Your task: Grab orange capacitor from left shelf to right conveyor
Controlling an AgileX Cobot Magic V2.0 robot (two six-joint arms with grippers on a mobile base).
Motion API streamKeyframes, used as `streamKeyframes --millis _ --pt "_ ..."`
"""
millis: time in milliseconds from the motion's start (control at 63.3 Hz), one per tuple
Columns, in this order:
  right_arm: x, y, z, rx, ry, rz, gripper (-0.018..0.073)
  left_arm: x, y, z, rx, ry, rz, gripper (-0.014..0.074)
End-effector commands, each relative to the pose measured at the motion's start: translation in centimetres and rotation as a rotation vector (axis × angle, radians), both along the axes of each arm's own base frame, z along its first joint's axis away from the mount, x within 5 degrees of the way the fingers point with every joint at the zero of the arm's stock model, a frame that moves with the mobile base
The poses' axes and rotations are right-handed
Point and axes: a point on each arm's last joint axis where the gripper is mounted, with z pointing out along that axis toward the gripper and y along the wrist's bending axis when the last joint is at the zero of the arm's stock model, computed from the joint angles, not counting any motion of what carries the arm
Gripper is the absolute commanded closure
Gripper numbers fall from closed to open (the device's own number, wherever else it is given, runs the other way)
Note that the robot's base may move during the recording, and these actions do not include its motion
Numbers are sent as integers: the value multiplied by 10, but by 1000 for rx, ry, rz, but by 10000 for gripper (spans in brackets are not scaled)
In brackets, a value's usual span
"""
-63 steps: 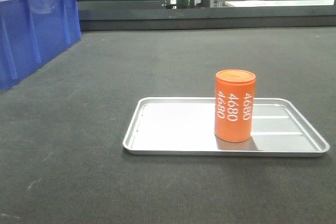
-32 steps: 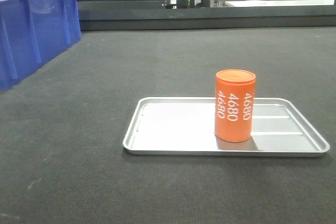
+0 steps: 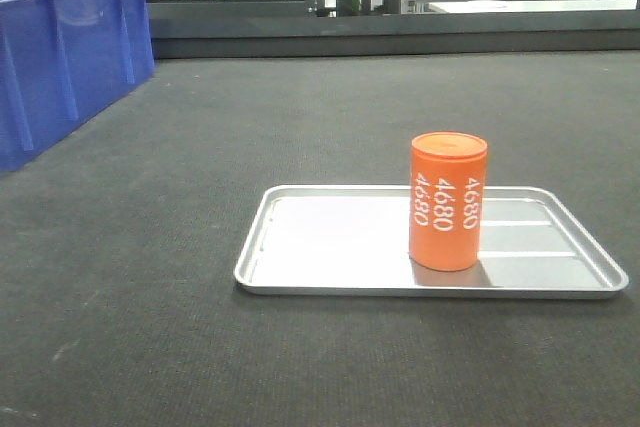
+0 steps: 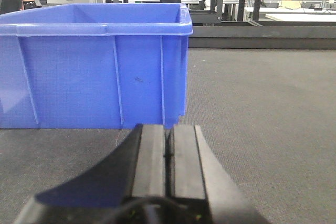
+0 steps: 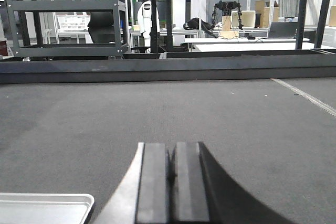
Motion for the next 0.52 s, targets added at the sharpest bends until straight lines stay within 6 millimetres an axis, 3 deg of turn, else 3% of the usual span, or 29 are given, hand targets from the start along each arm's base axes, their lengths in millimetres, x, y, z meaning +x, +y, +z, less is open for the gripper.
streamKeyframes --millis 0,506 --pt "-4 1 8 -18 -111 1 510 0 0 10 -8 -82 -8 701" --pt "-4 1 8 -18 -111 1 510 0 0 10 -8 -82 -8 701"
